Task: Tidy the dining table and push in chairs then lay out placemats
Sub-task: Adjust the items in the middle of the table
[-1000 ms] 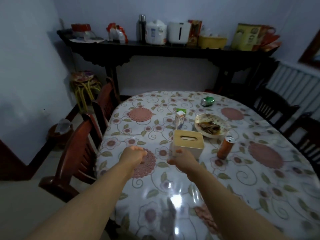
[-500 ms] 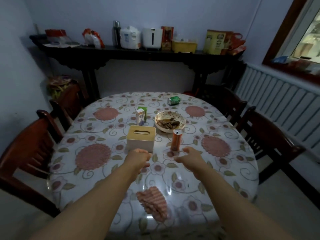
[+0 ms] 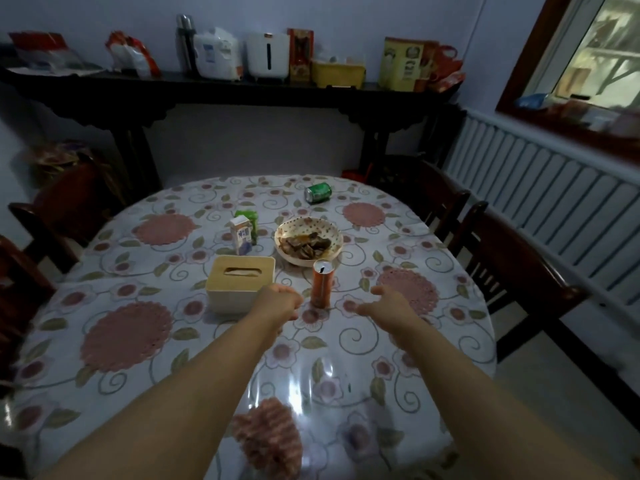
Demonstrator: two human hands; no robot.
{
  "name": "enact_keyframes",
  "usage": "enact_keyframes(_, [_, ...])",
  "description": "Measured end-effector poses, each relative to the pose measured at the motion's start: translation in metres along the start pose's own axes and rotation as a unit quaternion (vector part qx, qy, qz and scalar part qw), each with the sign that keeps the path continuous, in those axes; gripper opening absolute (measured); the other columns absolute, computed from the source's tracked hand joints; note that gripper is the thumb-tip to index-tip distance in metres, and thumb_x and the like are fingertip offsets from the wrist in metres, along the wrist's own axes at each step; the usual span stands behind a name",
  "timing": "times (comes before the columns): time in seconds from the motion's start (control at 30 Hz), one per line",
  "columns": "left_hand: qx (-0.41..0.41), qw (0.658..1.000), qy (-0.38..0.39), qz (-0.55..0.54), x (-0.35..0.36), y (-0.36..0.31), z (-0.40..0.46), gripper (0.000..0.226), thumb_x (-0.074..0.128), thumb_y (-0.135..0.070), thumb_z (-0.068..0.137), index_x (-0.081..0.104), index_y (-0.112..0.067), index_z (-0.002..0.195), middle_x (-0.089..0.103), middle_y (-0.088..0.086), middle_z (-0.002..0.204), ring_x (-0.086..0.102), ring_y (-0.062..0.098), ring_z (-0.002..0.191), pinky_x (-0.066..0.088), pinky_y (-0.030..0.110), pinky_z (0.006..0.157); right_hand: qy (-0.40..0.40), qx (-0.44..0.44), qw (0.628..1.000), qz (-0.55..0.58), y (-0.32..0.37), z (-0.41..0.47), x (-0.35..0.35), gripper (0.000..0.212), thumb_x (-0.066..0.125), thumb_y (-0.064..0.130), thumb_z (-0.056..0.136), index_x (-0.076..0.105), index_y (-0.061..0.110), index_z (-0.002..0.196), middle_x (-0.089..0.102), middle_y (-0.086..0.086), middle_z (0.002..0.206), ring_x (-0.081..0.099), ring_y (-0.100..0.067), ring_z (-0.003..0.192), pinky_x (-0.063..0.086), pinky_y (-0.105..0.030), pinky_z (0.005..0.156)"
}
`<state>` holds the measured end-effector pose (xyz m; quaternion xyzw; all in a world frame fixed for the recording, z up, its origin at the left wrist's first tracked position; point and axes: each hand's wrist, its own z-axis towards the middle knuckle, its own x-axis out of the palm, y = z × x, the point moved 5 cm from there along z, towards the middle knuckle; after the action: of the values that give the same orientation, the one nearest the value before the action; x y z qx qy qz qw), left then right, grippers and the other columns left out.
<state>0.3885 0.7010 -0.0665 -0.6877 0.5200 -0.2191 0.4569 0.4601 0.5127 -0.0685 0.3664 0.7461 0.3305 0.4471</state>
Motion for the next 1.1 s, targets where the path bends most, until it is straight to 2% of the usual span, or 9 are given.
enact_keyframes(0.07, [0.007,1.000,0.007,0.003,0.006,-0.009,0.016,0.006,0.053,-0.015,0.091,0.055,-0.018,0.087,0.062,0.008,0.096,0.058,0.019,0.084,0.036,0.027,0.061,-0.010,0.000,1.000,-0.015,0.007,0.015,-0.005,0.067,0.071,0.016,0.083,0.036,0.007,0.140,0.041,-0.014,0.144,0.045,-0.028,0.125,0.040,-0.032,0.090])
enact_keyframes(0.2, [0.022,1.000,-0.004,0.017,0.012,-0.024,0.046,0.006,0.056,-0.011,0.088,0.056,-0.017,0.087,0.064,0.009,0.101,0.060,0.021,0.088,0.035,0.027,0.057,-0.010,-0.003,1.000,-0.019,0.020,0.048,-0.013,0.065,0.069,0.012,0.085,0.037,0.005,0.140,0.043,-0.016,0.141,0.047,-0.021,0.102,0.040,-0.028,0.081])
enact_keyframes(0.27, [0.025,0.999,-0.009,0.024,0.016,-0.029,0.061,0.007,0.059,-0.012,0.087,0.057,-0.016,0.093,0.063,0.008,0.100,0.059,0.022,0.090,0.035,0.027,0.056,-0.005,-0.001,1.000,-0.029,0.024,0.068,-0.014,0.064,0.069,0.013,0.084,0.038,0.006,0.139,0.044,-0.016,0.139,0.048,-0.023,0.107,0.042,-0.030,0.080])
enact_keyframes(0.37, [0.033,0.998,-0.029,0.040,0.026,-0.035,0.086,0.027,0.064,-0.015,0.084,0.057,-0.012,0.109,0.061,0.007,0.101,0.059,0.021,0.094,0.036,0.024,0.057,0.002,0.000,0.999,-0.039,0.026,0.103,-0.015,0.060,0.069,0.013,0.083,0.041,0.006,0.136,0.046,-0.015,0.137,0.051,-0.026,0.115,0.047,-0.033,0.086])
enact_keyframes(0.5, [0.029,0.993,-0.040,0.103,0.048,-0.039,0.118,0.041,0.071,-0.019,0.079,0.055,-0.015,0.117,0.058,0.005,0.107,0.055,0.021,0.098,0.045,0.030,0.079,0.032,0.003,0.997,-0.065,0.024,0.152,-0.015,0.059,0.067,0.014,0.084,0.041,0.007,0.136,0.048,-0.016,0.135,0.051,-0.028,0.116,0.047,-0.041,0.099])
enact_keyframes(0.63, [0.002,0.985,-0.081,0.153,0.071,-0.032,0.155,0.057,0.075,-0.025,0.075,0.051,-0.017,0.126,0.056,0.008,0.126,0.054,0.026,0.113,0.045,0.038,0.097,0.090,0.010,0.992,-0.092,0.016,0.201,-0.011,0.059,0.066,0.015,0.086,0.040,0.010,0.138,0.045,-0.017,0.137,0.048,-0.031,0.120,0.044,-0.040,0.100])
enact_keyframes(0.73, [-0.019,0.978,-0.113,0.175,0.084,-0.025,0.171,0.063,0.076,-0.028,0.075,0.046,-0.019,0.130,0.052,0.007,0.133,0.051,0.026,0.118,0.042,0.033,0.095,0.134,0.007,0.985,-0.112,0.010,0.221,-0.004,0.061,0.067,0.017,0.086,0.039,0.010,0.140,0.043,-0.015,0.139,0.047,-0.030,0.121,0.043,-0.037,0.095])
enact_keyframes(0.93, [-0.019,0.968,-0.151,0.199,0.095,-0.015,0.189,0.079,0.077,-0.030,0.072,0.036,-0.021,0.139,0.049,0.008,0.137,0.049,0.028,0.121,0.041,0.037,0.099,0.173,-0.001,0.976,-0.133,0.002,0.244,0.006,0.058,0.065,0.018,0.087,0.039,0.011,0.139,0.042,-0.015,0.139,0.050,-0.026,0.114,0.044,-0.033,0.089])
enact_keyframes(1.1, [0.008,0.961,-0.147,0.236,0.104,-0.013,0.205,0.074,0.075,-0.023,0.074,0.039,-0.024,0.138,0.051,0.008,0.135,0.050,0.027,0.121,0.040,0.032,0.093,0.177,-0.001,0.976,-0.126,-0.005,0.254,0.012,0.060,0.066,0.018,0.085,0.040,0.011,0.138,0.046,-0.015,0.137,0.052,-0.024,0.106,0.044,-0.033,0.090])
